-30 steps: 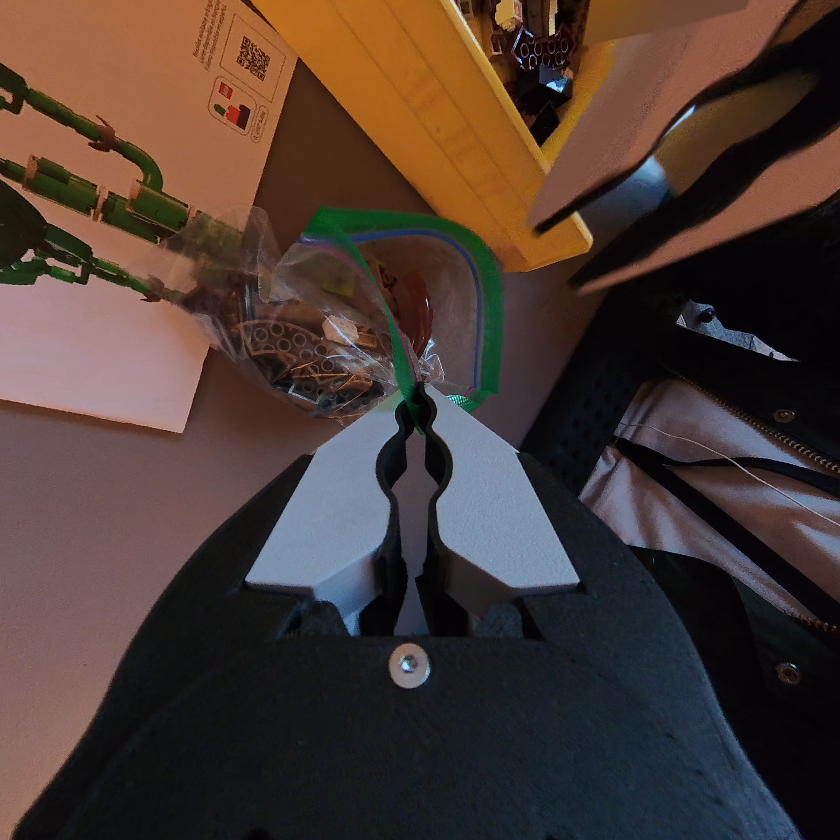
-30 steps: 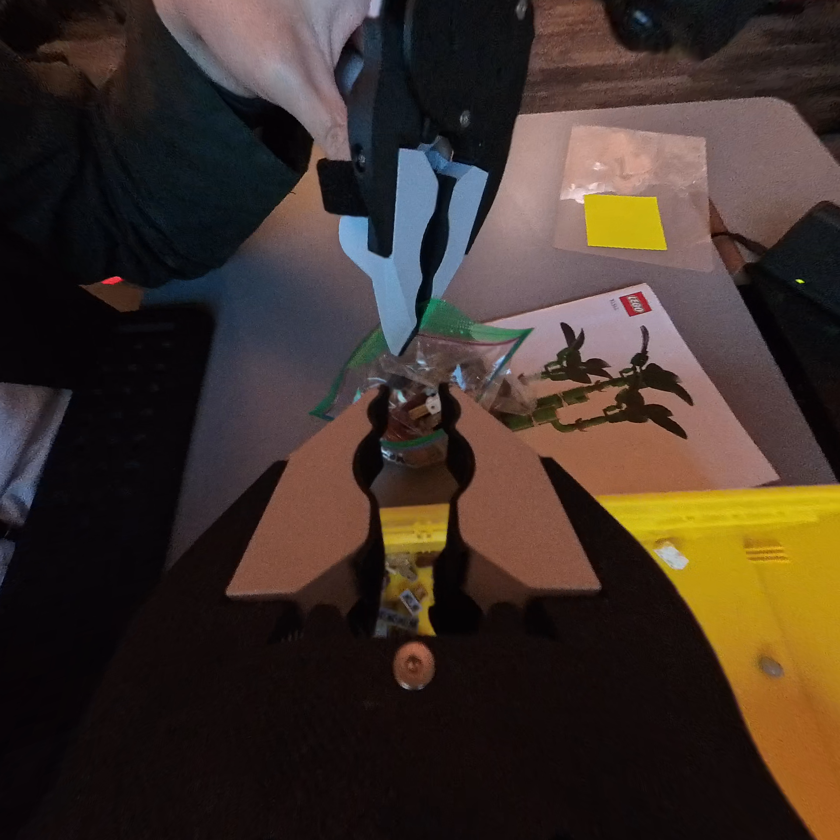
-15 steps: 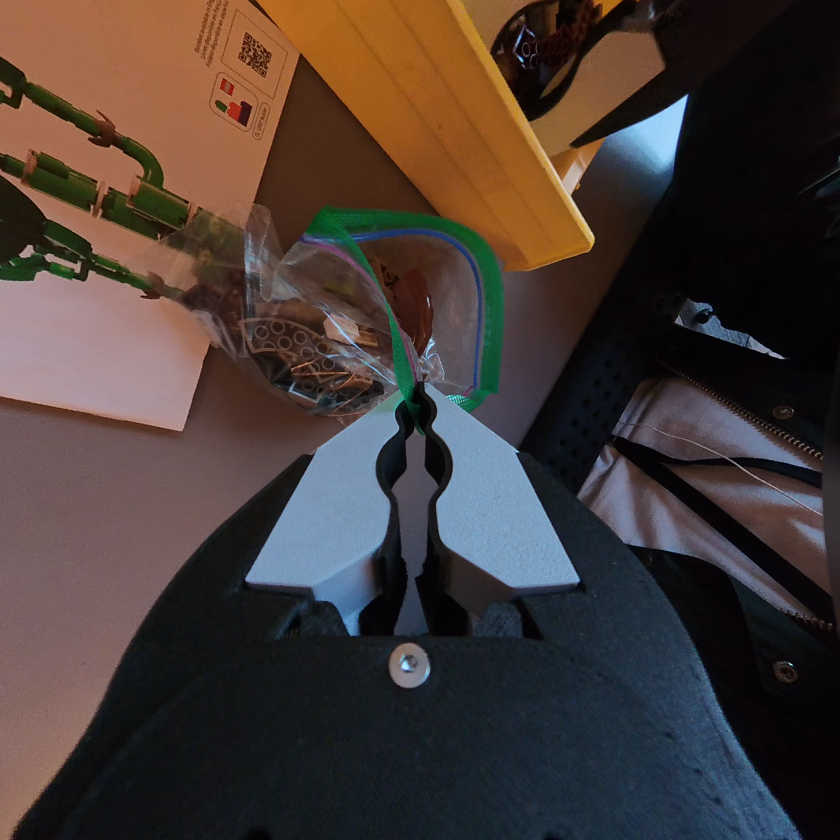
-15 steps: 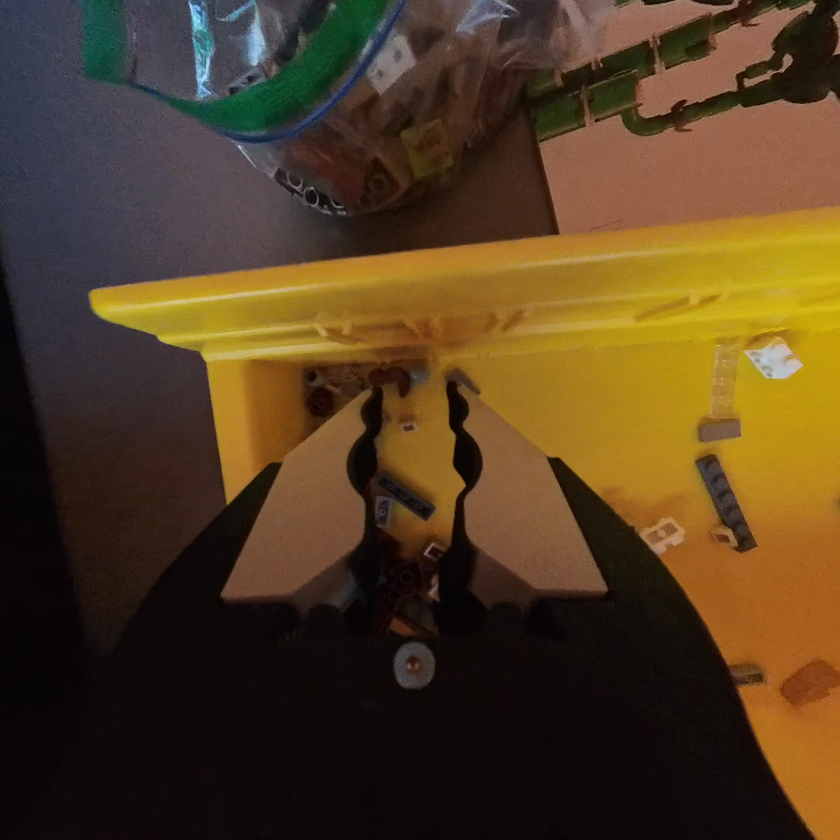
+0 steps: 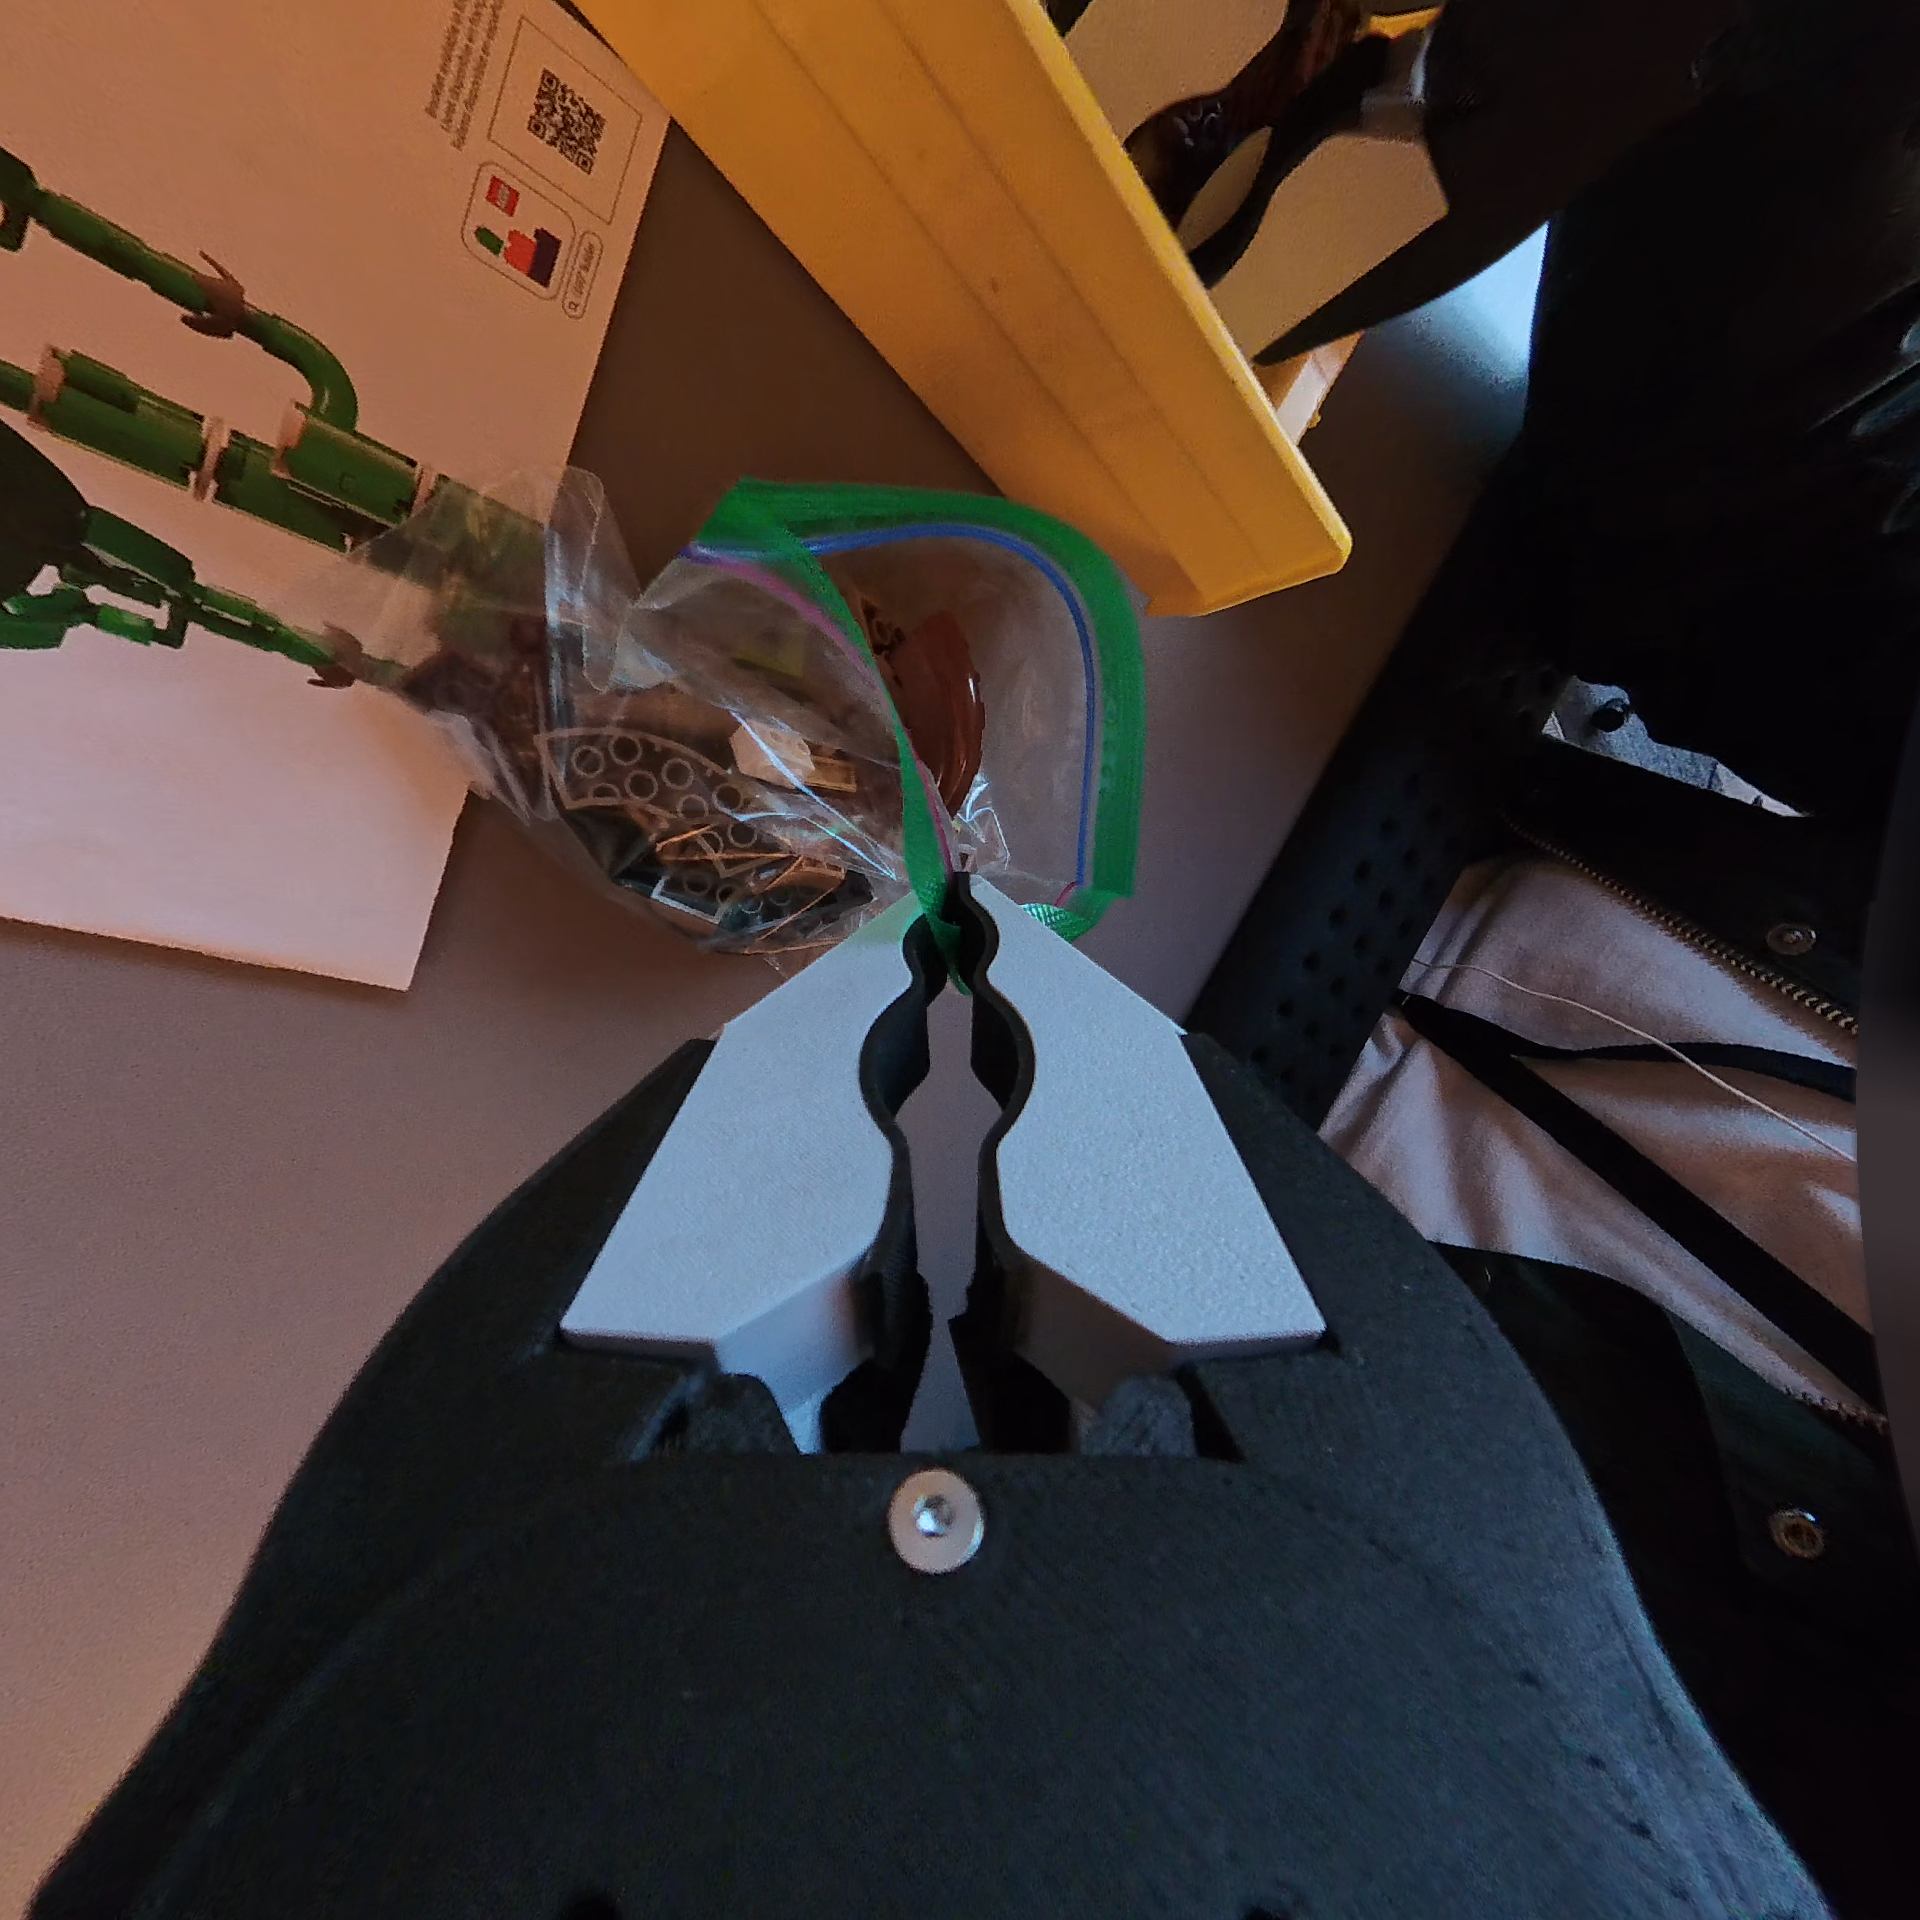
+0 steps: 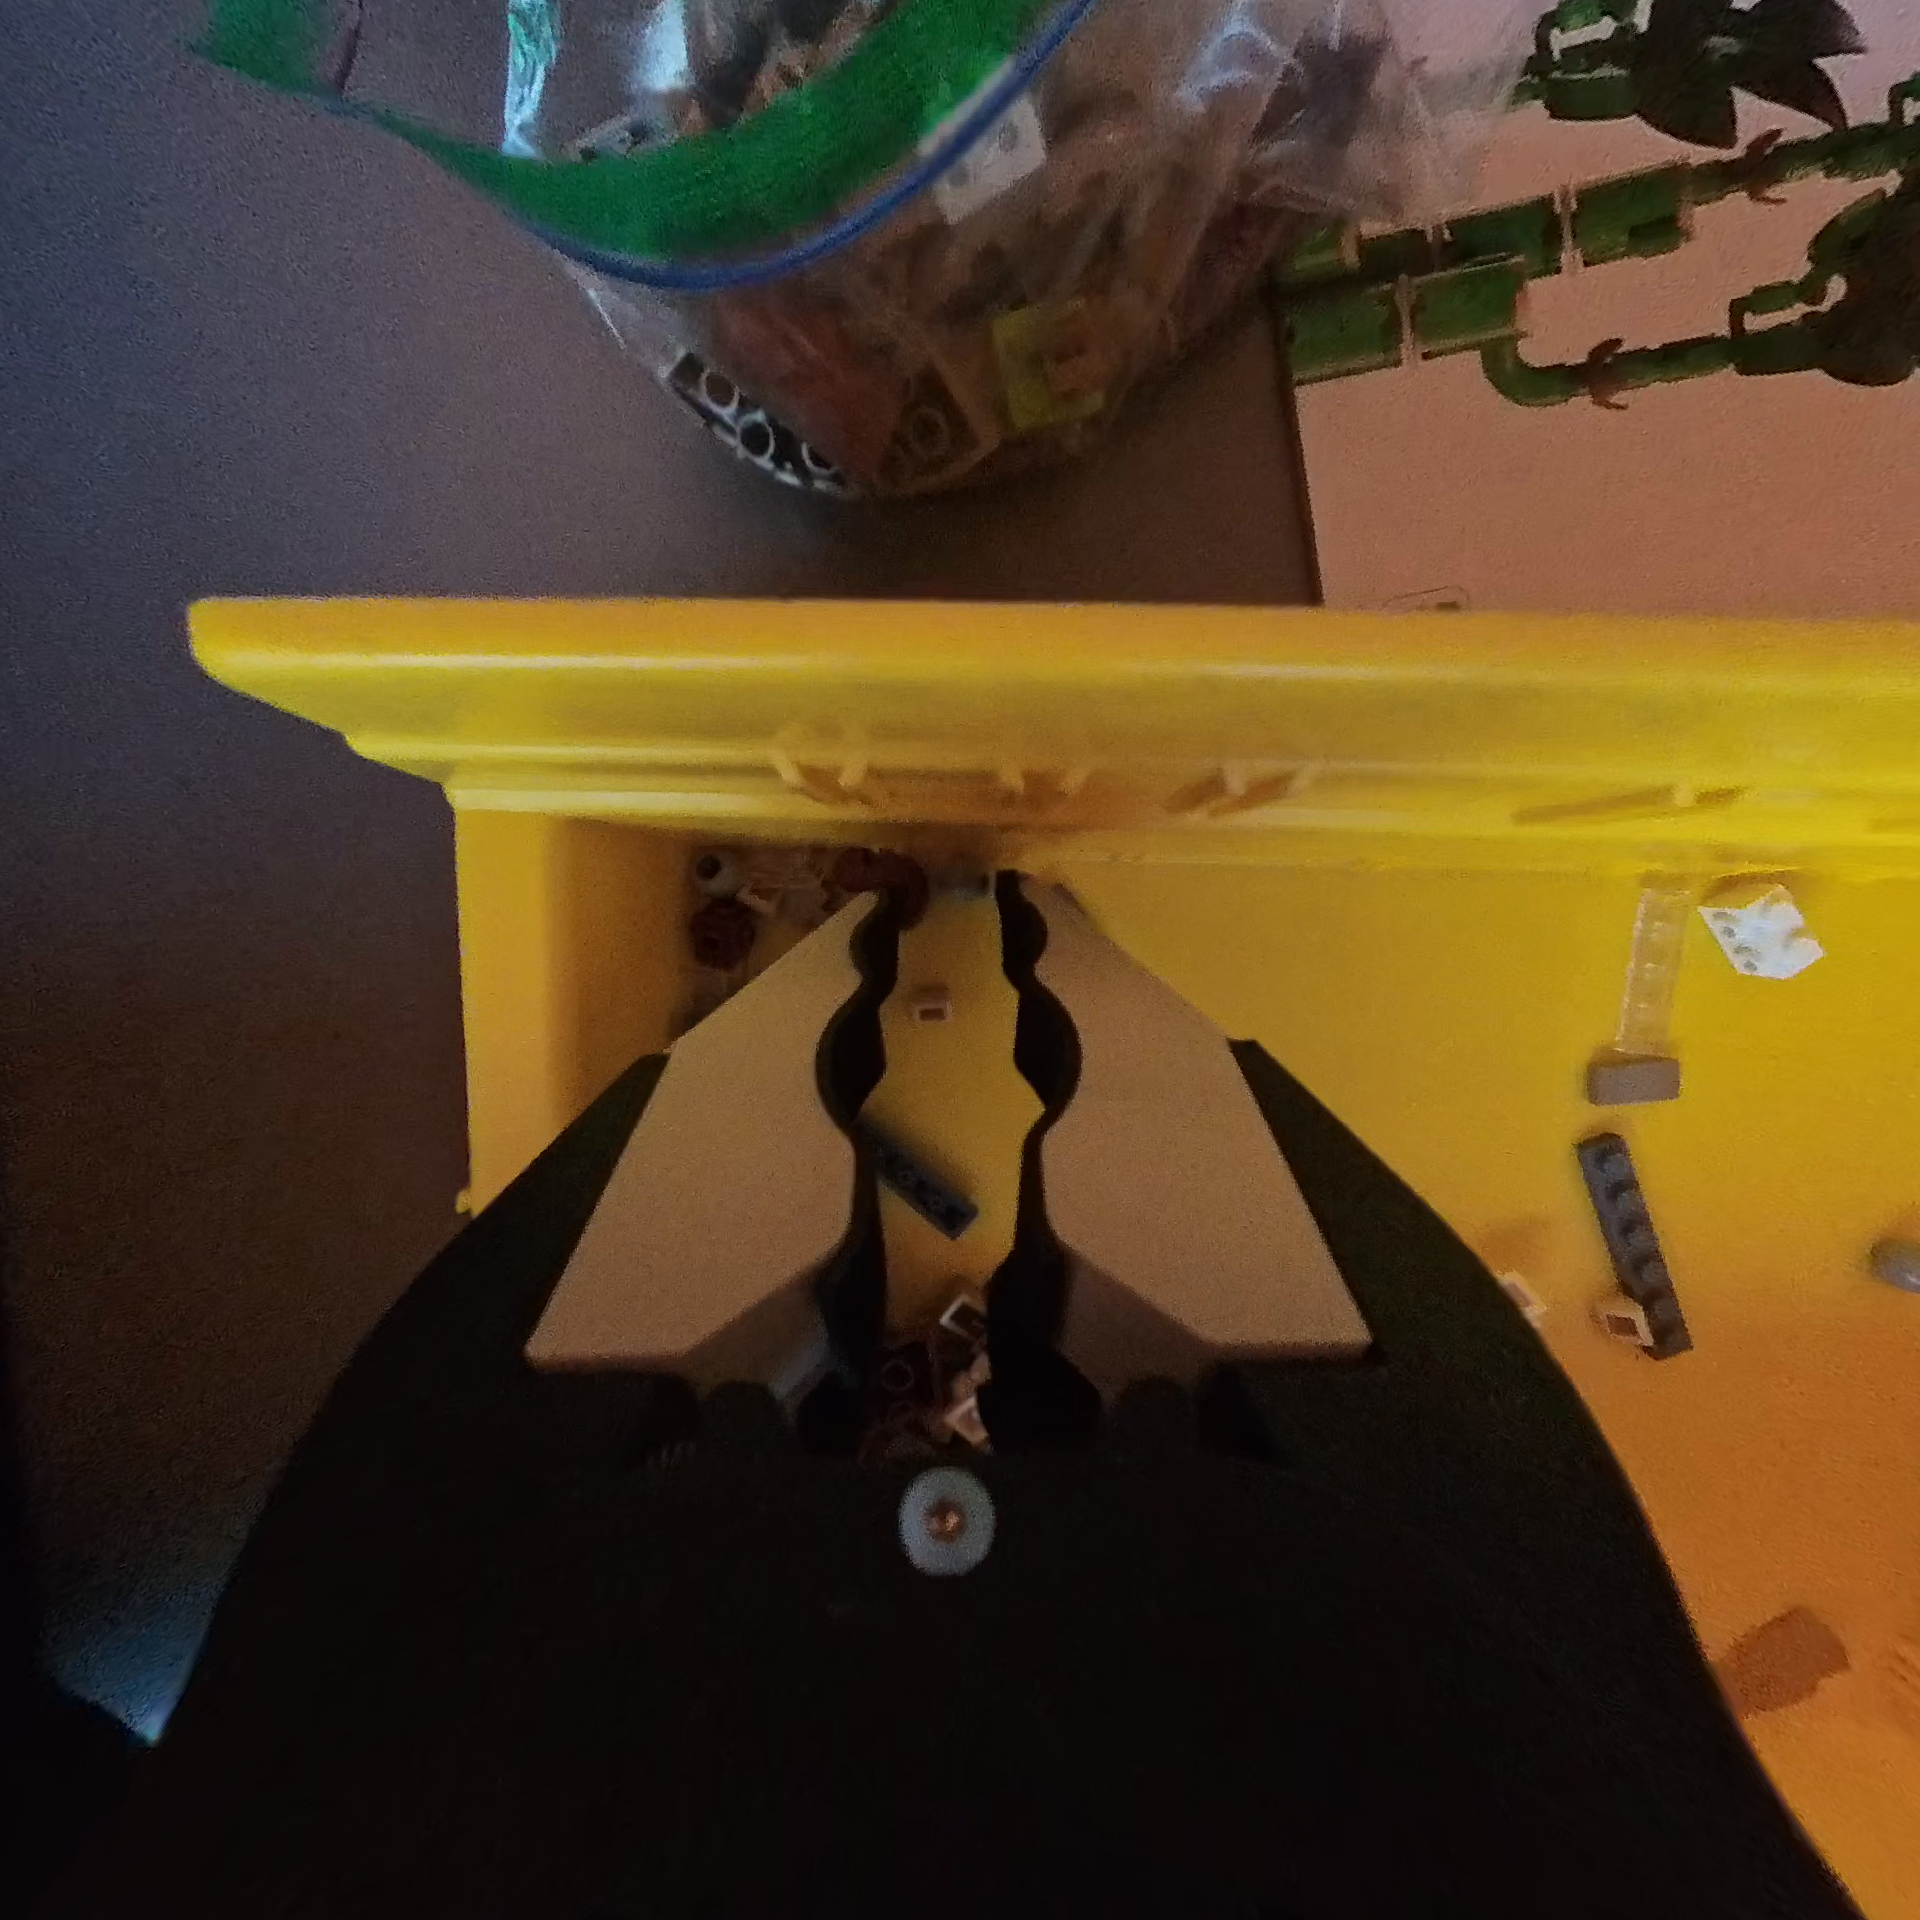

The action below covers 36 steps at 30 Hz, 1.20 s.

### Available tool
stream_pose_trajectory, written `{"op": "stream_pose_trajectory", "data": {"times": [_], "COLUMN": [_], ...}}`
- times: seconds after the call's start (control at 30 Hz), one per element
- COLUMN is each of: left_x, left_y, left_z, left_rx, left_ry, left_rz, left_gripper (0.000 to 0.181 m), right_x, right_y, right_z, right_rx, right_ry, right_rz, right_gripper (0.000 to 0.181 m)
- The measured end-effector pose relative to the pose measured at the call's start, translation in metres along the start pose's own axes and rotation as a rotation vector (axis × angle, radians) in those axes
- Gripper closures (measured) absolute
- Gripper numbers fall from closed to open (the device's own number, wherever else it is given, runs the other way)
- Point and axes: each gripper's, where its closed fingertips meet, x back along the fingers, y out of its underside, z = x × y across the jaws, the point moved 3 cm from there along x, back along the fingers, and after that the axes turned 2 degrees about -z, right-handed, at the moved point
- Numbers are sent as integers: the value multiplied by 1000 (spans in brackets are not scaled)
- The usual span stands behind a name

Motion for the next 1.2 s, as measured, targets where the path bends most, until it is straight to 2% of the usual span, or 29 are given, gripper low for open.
{"op": "stream_pose_trajectory", "data": {"times": [0.23, 0.3, 0.53, 0.6, 0.7, 0.8, 0.87, 0.93, 0.97, 1.03, 1.13, 1.2], "left_x": [-2, -2, -1, -1, -2, -3, -3, -3, -3, -2, 0, 0], "left_y": [0, 0, 0, 0, 0, -1, -1, -1, -1, 0, 0, 0], "left_z": [0, 0, 0, 0, -1, -1, -1, -1, -1, -1, -2, -2], "left_rx": [0, 1, 1, 2, 3, 2, 4, 5, 5, 8, 8, 10], "left_ry": [1, 0, 1, 1, 1, 1, 1, 1, 1, 1, 1, 2], "left_rz": [-7, -5, -5, -4, -6, -5, -7, -6, -6, -7, 0, 1], "left_gripper": [181, 181, 181, 181, 181, 181, 181, 181, 181, 181, 181, 181], "right_x": [1, 3, 19, 31, 70, 111, 115, 97, 86, 70, 86, 98], "right_y": [2, 6, 12, 8, -21, -74, -99, -109, -110, -102, -94, -76], "right_z": [-3, -4, 5, 8, 10, -6, -17, -15, -12, -11, -2, 8], "right_rx": [23, 20, -8, -11, -10, 50, 72, 70, 70, 66, 18, -57], "right_ry": [-11, -13, 45, 85, 189, 247, 242, 275, 297, 272, 284, 269], "right_rz": [-6, -25, -26, -1, 149, 429, 513, 467, 425, 340, 381, 392], "right_gripper": [168, 176, 177, 177, 177, 177, 177, 174, 166, 161, 158, 158]}}
